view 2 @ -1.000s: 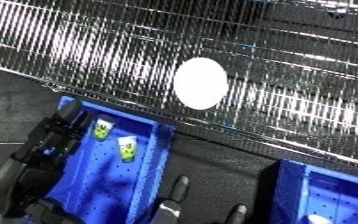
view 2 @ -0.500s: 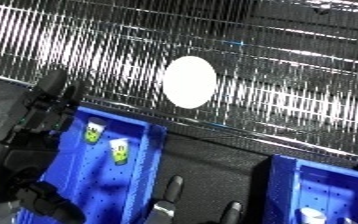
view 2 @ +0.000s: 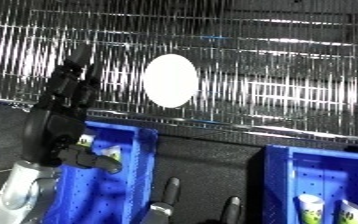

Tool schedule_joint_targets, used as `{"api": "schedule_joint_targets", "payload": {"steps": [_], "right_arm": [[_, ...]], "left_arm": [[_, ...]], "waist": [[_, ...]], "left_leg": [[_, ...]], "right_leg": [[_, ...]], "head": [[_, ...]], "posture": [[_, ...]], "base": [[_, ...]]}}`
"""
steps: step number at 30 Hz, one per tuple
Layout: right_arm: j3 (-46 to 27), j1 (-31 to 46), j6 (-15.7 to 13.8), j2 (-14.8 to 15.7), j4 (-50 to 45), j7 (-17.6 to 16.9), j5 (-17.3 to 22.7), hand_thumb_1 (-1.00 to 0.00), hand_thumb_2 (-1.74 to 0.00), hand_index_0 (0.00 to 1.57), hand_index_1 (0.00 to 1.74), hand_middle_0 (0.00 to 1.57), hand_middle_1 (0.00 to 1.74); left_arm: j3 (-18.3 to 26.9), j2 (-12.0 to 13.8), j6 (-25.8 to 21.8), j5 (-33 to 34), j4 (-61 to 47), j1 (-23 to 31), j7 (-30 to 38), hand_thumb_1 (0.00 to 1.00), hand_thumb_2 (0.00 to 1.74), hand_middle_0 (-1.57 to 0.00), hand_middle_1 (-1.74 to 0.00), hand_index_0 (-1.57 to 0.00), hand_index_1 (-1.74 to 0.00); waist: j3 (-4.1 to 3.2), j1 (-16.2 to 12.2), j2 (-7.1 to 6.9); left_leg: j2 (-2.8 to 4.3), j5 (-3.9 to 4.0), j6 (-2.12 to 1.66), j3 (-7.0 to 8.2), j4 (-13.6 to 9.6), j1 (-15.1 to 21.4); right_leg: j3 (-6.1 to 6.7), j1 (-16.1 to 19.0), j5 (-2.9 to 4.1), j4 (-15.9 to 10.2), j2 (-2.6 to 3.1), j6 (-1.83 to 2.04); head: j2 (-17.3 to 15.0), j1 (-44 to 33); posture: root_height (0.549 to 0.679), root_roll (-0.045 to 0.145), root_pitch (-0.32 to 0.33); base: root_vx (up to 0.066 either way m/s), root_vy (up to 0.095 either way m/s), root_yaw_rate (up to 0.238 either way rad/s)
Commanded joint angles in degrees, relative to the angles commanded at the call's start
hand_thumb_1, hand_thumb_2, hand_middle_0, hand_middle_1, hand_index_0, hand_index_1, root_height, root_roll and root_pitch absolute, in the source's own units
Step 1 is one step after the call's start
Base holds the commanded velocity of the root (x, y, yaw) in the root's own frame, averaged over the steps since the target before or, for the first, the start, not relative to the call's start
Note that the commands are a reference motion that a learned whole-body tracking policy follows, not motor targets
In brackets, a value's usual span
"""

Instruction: Pick up the object and place it into the box

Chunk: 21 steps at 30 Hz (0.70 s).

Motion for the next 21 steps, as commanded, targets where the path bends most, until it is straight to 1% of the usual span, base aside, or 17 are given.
{"api": "schedule_joint_targets", "payload": {"steps": [7, 10, 15, 21], "right_arm": [[1.2, -1.4, 0.2, 0.3, -0.7, -0.1, -0.5, 0.00, 0.00, 0.00, 0.00, 0.00, 0.00], [1.6, -1.6, 0.0, 0.4, -1.1, -0.1, -0.6, 0.00, 0.00, 0.00, 0.00, 0.00, 0.00], [2.4, -1.9, 0.2, 0.4, -2.3, -0.3, -0.5, 0.00, 0.00, 0.00, 0.00, 0.00, 0.00], [3.4, -2.1, 0.1, 0.6, -3.4, -0.7, 0.0, 0.00, 0.00, 0.00, 0.00, 0.00, 0.00]], "left_arm": [[0.2, -1.4, -1.5, 0.8, 7.3, -3.7, 2.1, 0.00, 0.00, 0.00, 0.00, 0.00, 0.00], [0.3, -1.4, -1.5, 1.5, 10.1, -5.3, 2.6, 0.00, 0.00, 0.00, 0.00, 0.00, 0.00], [0.5, -1.3, -1.4, 1.6, 14.6, -7.6, 2.7, 0.00, 0.00, 0.00, 0.00, 0.00, 0.00], [0.1, -1.6, -1.0, 1.4, 18.7, -10.5, 2.0, 0.00, 0.00, 0.00, 0.00, 0.00, 0.00]], "waist": [[0.00, -1.2, -0.88], [0.00, -1.7, -1.31], [0.00, -2.5, -2.12], [0.00, -3.5, -2.95]], "left_leg": [[0.71, -0.20, -0.06, 0.50, 0.7, -1.1], [1.05, -0.30, -0.12, 0.63, 1.0, -1.6], [1.62, -0.39, -0.19, 0.78, 1.3, -2.6], [2.13, -0.52, -0.17, 0.87, 1.9, -4.6]], "right_leg": [[0.51, -1.4, 0.14, 0.4, 0.61, 0.05], [0.66, -2.0, 0.20, 0.7, 0.85, 0.13], [0.86, -3.0, 0.39, 0.8, 1.32, 0.25], [1.10, -4.8, 0.72, 1.1, 1.88, 0.42]], "head": [[3.0, -2.0], [4.0, -2.2], [6.8, -2.9], [9.7, -3.0]], "posture": [[0.633, 0.008, 0.055], [0.632, 0.005, 0.059], [0.631, 0.000, 0.072], [0.629, -0.007, 0.092]], "base": [[-0.016, 0.020, -0.079], [-0.011, 0.015, -0.060], [-0.013, 0.011, -0.053], [-0.018, 0.004, -0.044]]}}
